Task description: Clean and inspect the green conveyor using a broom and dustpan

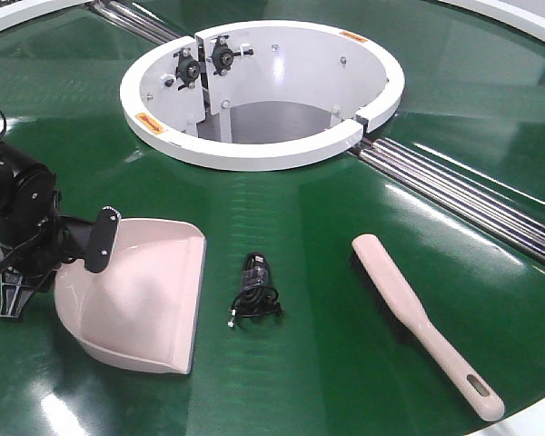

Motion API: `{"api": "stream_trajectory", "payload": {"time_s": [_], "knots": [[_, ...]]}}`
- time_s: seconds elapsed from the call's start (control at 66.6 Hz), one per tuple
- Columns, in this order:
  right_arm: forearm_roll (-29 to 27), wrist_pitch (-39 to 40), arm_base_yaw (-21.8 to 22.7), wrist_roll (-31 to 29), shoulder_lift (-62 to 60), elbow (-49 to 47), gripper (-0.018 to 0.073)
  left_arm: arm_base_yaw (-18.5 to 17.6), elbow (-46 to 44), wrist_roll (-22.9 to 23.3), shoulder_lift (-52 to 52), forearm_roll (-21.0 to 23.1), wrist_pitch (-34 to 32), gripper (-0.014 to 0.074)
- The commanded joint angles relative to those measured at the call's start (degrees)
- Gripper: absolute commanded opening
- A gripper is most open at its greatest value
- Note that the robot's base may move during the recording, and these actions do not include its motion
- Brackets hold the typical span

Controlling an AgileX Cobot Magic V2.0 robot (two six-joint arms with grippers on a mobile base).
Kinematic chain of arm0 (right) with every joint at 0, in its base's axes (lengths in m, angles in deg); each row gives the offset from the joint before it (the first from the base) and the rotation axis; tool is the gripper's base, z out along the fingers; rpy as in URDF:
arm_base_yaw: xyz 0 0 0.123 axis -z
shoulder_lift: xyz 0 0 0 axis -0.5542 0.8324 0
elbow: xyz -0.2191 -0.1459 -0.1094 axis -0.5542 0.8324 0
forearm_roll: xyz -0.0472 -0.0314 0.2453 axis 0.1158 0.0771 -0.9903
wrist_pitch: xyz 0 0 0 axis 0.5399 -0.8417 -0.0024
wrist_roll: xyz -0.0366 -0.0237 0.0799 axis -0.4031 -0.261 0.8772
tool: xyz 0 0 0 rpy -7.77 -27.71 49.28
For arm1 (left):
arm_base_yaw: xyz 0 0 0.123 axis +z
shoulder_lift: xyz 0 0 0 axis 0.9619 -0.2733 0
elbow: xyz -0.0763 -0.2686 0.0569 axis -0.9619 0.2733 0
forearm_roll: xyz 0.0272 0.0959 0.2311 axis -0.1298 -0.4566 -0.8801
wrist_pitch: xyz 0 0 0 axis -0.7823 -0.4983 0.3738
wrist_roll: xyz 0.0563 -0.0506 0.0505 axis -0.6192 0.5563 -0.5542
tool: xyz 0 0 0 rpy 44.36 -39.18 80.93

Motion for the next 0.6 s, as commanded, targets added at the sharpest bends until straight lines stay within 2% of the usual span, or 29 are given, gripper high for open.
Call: {"api": "stream_trajectory", "payload": {"time_s": [0.0, 0.15, 0.255, 0.586], "knots": [[-0.2, 5.9, 0.3, -1.0, 2.2, -2.1, -0.0009, -0.3, -1.7, 0.6, 2.3, -1.0, -0.3, -0.0007], [-0.2, 2.4, 0.3, -3.3, 5.7, -4.7, 0.0018, -0.3, -1.7, 0.6, 2.3, -1.0, -0.3, -0.0007], [-0.2, -2.6, -1.5, -4.1, 8.2, -8.7, 0.009, -0.3, -1.7, 0.6, 2.3, -1.0, -0.3, -0.0007], [1.5, -21.7, -11.1, -4.2, 22.4, -22.6, 0.0461, -0.3, -1.7, 0.6, 2.3, -1.0, -0.3, -0.0007]]}}
